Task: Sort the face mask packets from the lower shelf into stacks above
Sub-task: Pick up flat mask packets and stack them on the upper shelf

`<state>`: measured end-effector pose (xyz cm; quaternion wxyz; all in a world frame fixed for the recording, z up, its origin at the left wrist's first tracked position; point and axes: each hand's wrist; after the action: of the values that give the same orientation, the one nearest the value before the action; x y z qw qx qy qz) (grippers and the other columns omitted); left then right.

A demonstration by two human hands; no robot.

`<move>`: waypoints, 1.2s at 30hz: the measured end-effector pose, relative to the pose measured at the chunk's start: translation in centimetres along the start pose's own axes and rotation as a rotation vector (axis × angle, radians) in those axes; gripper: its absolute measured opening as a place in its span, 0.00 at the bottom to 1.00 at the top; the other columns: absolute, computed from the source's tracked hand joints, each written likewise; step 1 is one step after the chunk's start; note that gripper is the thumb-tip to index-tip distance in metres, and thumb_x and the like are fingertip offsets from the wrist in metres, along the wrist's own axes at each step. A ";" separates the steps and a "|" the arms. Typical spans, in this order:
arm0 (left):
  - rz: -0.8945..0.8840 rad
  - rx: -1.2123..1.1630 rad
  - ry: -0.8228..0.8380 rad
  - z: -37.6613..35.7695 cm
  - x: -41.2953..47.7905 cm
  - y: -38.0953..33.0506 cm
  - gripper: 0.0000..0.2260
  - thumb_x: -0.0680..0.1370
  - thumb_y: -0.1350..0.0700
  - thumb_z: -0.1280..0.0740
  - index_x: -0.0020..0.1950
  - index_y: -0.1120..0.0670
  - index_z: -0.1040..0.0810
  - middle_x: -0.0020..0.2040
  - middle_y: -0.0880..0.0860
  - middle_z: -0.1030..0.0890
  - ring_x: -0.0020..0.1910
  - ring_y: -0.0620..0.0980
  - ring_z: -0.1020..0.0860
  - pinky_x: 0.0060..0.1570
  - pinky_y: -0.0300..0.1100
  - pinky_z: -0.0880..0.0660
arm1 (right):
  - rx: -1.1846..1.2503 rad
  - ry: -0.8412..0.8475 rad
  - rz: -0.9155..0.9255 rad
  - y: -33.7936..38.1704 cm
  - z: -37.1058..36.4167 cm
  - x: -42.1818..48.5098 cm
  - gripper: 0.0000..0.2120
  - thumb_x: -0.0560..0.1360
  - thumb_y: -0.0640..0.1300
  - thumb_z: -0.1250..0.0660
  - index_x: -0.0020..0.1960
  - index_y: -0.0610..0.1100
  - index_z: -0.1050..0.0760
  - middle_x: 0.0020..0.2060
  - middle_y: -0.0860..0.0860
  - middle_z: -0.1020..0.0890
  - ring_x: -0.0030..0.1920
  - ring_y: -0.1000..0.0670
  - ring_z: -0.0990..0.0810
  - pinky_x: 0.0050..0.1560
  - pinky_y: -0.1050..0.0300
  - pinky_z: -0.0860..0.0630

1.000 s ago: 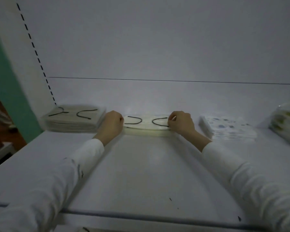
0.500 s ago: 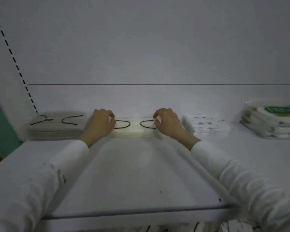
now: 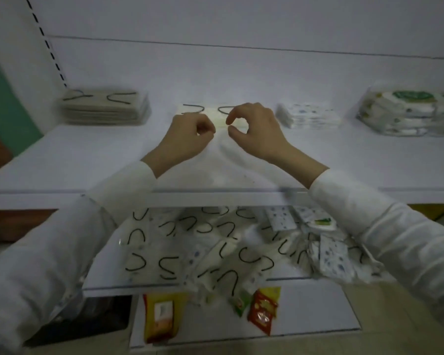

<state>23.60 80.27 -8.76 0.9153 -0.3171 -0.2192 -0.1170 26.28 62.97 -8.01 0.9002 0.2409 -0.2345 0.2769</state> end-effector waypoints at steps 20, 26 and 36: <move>0.299 -0.280 0.100 -5.9 -20.1 -1.8 0.07 0.75 0.64 0.35 0.48 0.54 0.21 0.45 0.55 0.18 0.39 0.46 0.20 0.37 0.33 0.25 | 0.266 0.210 0.182 -3.5 -3.1 -21.7 0.12 0.74 0.44 0.41 0.48 0.42 0.19 0.37 0.49 0.17 0.33 0.52 0.23 0.36 0.54 0.23; 0.584 -0.299 0.212 -12.2 -24.3 6.5 0.07 0.76 0.64 0.35 0.43 0.52 0.21 0.43 0.55 0.18 0.32 0.38 0.22 0.33 0.32 0.24 | 0.311 0.308 -0.298 -8.3 -11.5 -26.1 0.09 0.73 0.36 0.37 0.46 0.40 0.19 0.38 0.45 0.15 0.38 0.45 0.17 0.42 0.58 0.23; 0.769 -0.320 0.392 -19.5 -27.8 14.5 0.06 0.77 0.63 0.35 0.43 0.55 0.22 0.44 0.54 0.19 0.40 0.50 0.20 0.37 0.34 0.27 | 0.331 0.621 -1.240 -8.1 -24.2 -31.1 0.13 0.78 0.41 0.40 0.40 0.37 0.22 0.39 0.41 0.18 0.42 0.44 0.18 0.44 0.63 0.23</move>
<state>10.74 81.28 -43.36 0.8560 -0.4846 0.1126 0.1408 15.29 58.67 -46.46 0.8687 0.3734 0.2581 -0.1981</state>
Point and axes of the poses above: each hand's wrist, its own x-axis towards the middle knuckle, its own z-axis out of the back of the hand, y = z × x
